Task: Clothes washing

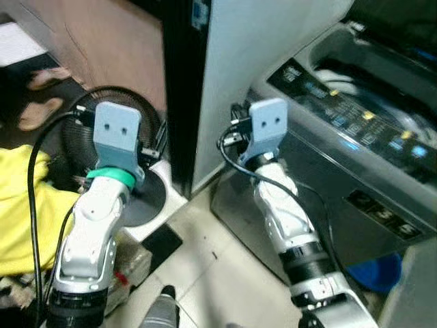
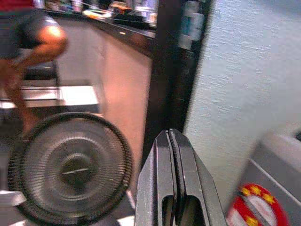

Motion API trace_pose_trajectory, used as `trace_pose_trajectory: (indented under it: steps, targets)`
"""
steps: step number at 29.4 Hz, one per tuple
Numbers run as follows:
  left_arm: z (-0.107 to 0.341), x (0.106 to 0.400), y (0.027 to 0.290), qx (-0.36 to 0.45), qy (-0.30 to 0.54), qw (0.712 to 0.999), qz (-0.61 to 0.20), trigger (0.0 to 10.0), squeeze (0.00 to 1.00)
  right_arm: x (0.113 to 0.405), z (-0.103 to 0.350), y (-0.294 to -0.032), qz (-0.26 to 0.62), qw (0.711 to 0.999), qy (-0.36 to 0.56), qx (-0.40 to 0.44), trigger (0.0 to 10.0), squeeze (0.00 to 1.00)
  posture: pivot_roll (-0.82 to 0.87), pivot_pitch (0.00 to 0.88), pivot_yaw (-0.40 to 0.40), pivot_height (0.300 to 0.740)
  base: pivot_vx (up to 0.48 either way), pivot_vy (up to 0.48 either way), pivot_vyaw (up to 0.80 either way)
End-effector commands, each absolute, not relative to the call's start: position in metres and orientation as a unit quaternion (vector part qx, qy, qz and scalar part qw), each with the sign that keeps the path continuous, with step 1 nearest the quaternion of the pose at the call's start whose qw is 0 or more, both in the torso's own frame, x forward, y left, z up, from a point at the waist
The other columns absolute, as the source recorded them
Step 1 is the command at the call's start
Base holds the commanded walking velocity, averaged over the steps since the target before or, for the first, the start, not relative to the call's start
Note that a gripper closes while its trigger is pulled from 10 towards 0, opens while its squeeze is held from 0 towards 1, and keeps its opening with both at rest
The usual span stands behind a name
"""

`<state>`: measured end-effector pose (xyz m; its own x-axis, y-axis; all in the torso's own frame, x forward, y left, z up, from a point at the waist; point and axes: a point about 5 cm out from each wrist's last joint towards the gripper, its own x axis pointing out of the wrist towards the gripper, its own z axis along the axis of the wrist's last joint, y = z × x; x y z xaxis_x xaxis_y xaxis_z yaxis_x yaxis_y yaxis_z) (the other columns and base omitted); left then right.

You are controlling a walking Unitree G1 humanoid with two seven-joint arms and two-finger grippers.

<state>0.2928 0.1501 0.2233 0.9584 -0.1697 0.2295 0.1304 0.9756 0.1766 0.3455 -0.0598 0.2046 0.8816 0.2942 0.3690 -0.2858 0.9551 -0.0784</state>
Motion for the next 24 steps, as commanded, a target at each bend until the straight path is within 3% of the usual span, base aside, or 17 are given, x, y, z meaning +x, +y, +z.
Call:
trace_pose_trajectory:
  steps: [1,24]
  targets:
    - [0.222,0.293,0.147,0.078,-0.119,0.986,-0.083,10.0,0.0,0.347,0.202,-0.065,0.143,0.972,-0.188,-0.006,10.0,0.0,0.22,0.05,-0.082,0.74,0.0,0.0,0.8]
    - [0.228,0.295,0.145,0.061,-0.13,0.988,-0.058,10.0,0.0,0.346,0.211,-0.062,0.16,0.967,-0.2,-0.009,10.0,0.0,0.17,0.065,-0.11,0.74,0.0,0.0,0.8]
